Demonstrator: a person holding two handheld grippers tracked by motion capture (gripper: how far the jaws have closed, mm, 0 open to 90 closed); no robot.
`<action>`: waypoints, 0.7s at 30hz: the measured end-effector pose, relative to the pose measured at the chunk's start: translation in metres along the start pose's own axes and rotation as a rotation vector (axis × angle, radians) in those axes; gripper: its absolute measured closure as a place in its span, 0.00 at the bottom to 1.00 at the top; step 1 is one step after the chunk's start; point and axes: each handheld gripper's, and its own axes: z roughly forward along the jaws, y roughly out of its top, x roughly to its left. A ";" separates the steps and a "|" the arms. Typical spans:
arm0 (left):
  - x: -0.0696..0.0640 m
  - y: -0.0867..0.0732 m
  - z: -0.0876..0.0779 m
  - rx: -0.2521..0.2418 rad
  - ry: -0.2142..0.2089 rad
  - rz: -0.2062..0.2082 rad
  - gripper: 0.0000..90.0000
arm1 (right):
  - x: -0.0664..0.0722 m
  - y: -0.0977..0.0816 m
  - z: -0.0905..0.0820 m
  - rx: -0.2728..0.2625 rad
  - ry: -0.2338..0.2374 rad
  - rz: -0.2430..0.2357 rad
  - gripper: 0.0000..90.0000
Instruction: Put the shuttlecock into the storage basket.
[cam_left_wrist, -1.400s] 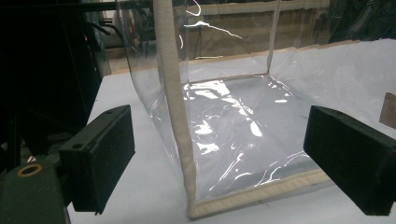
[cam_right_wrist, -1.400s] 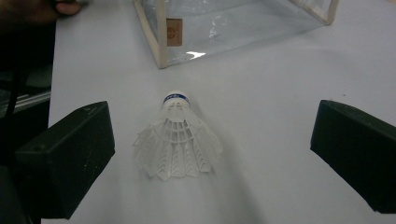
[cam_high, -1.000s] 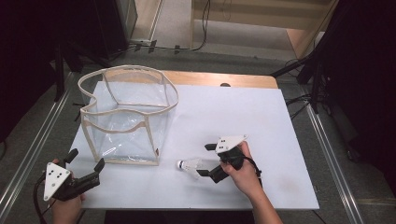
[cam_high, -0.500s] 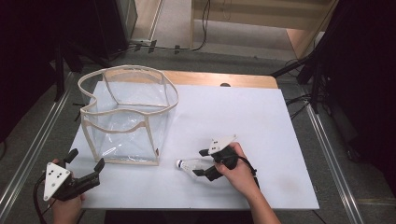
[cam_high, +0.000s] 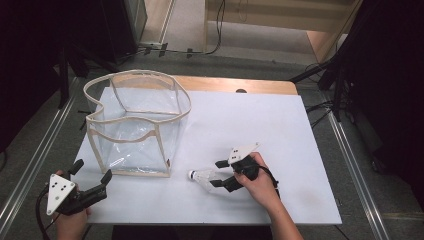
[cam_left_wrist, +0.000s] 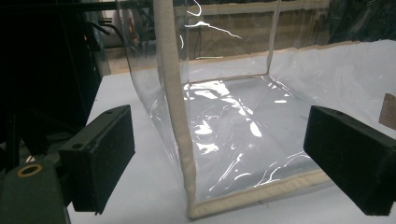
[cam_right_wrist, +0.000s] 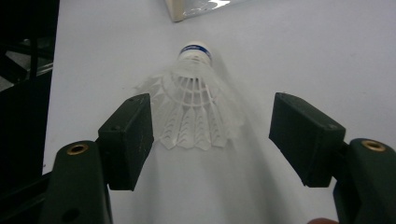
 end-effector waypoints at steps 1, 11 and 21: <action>0.000 0.000 0.000 0.001 0.001 0.002 0.10 | -0.001 -0.001 0.000 0.002 -0.005 0.007 0.35; 0.000 0.000 0.000 0.000 0.001 0.003 0.10 | -0.001 0.003 0.015 0.036 -0.010 0.048 0.45; 0.000 0.000 0.000 -0.001 -0.001 0.000 0.10 | 0.002 0.007 0.031 0.041 -0.016 0.069 0.60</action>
